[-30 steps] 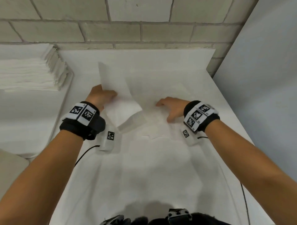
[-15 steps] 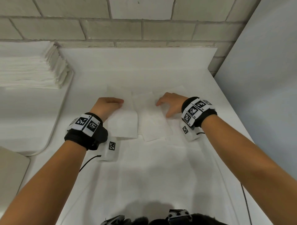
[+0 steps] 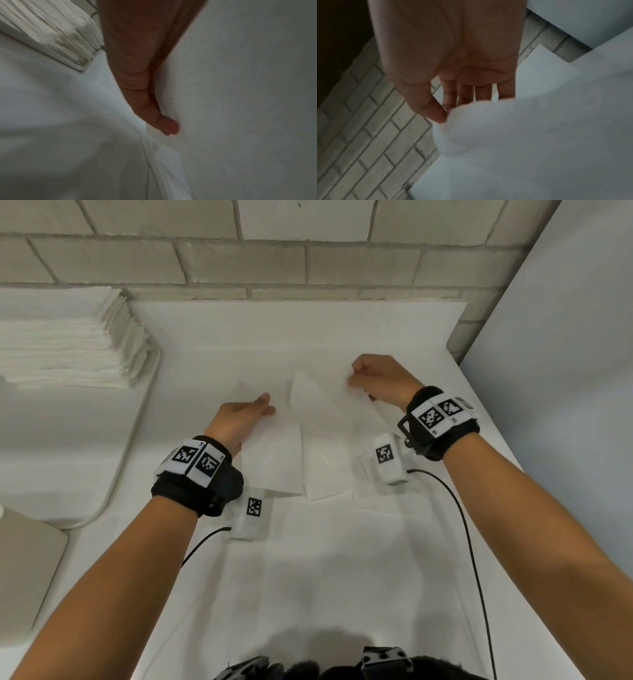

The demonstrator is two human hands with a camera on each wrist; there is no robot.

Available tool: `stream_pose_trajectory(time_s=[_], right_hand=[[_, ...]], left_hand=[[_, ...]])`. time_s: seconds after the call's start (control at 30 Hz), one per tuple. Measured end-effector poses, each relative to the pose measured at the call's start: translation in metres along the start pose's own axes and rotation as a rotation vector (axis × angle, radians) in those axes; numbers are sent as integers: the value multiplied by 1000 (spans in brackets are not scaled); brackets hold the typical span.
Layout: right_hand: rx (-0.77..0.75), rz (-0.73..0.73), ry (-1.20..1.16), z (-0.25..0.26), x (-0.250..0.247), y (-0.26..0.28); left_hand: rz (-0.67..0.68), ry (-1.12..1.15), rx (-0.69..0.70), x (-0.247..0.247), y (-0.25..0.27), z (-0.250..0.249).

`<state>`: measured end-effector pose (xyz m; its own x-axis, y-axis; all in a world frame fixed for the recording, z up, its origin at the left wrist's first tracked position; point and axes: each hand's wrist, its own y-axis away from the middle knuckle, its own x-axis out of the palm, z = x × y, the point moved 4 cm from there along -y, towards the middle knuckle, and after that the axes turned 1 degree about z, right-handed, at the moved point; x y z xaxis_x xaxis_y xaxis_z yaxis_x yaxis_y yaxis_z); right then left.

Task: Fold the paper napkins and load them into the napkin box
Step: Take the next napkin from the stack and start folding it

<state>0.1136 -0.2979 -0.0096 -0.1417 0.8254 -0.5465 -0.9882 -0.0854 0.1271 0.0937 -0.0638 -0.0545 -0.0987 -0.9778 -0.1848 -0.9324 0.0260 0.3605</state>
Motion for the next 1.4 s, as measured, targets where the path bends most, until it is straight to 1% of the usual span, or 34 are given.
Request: stream_pose_trajectory(time_s=[0.03, 0.07, 0.13, 0.17, 0.2, 0.27, 0.33, 0.37, 0.47, 0.53, 0.6, 0.67, 0.77, 0.83, 0.87, 0.9, 0.93, 0.97, 1.03, 1.1, 1.17, 1.2, 1.27, 1.33, 1.37, 1.4], right_hand=[[-12, 42, 8, 5, 2, -1], [-3, 117, 85, 7, 8, -2], [52, 302, 271, 1, 23, -5], [95, 339, 324, -7, 28, -8], [129, 317, 351, -13, 30, -10], [151, 179, 492, -28, 26, -20], [232, 148, 682, -46, 21, -28], [277, 155, 709, -51, 19, -31], [342, 155, 664, -59, 12, -38], [342, 163, 669, -60, 10, -40], [336, 175, 658, -59, 10, -43], [289, 163, 658, -55, 12, -42], [142, 51, 669, -31, 2, -31], [7, 25, 792, -4, -5, -18], [-74, 35, 856, 12, -7, -12], [-156, 57, 905, 29, -7, -6], [-232, 85, 937, 46, -6, -1], [-293, 122, 964, 60, -1, 2], [-348, 215, 1008, 80, 16, 7], [-394, 268, 987, 89, 37, 9], [-477, 259, 921, 93, 50, 10], [-499, 239, 879, 90, 51, 11], [-465, 184, 747, 76, 41, 11], [-369, 99, 550, 57, 22, 13], [-293, 44, 465, 44, 11, 13], [-178, 8, 418, 28, 2, 10]], left_hand=[[-5, 0, -19, 1, -1, -1], [2, 1, -42, 3, -1, -1], [33, -18, -90, 6, -3, 2], [34, -35, -103, 5, -4, 5], [20, -48, -107, 4, -5, 7], [-7, -77, -101, -3, -5, 11], [-28, -90, -60, -8, -6, 12], [-40, -79, -23, -11, -6, 10], [-97, -124, 108, -18, -8, 0], [-139, -195, 179, -20, -12, -9], [-142, -261, 222, -19, -17, -16], [-120, -317, 253, -13, -19, -22], [-94, -345, 245, -8, -19, -30], [-104, -369, 166, -12, -22, -32], [-114, -359, 123, -16, -22, -33], [-108, -299, 93, -18, -22, -35], [-70, -199, 65, -18, -21, -37], [0, -92, 44, -15, -18, -39], [211, 34, 0, 4, -8, -43], [370, 13, 6, 24, 5, -46], [422, -2, 58, 33, 13, -45], [402, -6, 69, 31, 14, -42], [342, -23, 47, 23, 10, -32], [273, -19, 20, 16, 9, -25], [209, 7, 8, 9, 4, -22], [141, 40, -3, 3, 1, -21]])
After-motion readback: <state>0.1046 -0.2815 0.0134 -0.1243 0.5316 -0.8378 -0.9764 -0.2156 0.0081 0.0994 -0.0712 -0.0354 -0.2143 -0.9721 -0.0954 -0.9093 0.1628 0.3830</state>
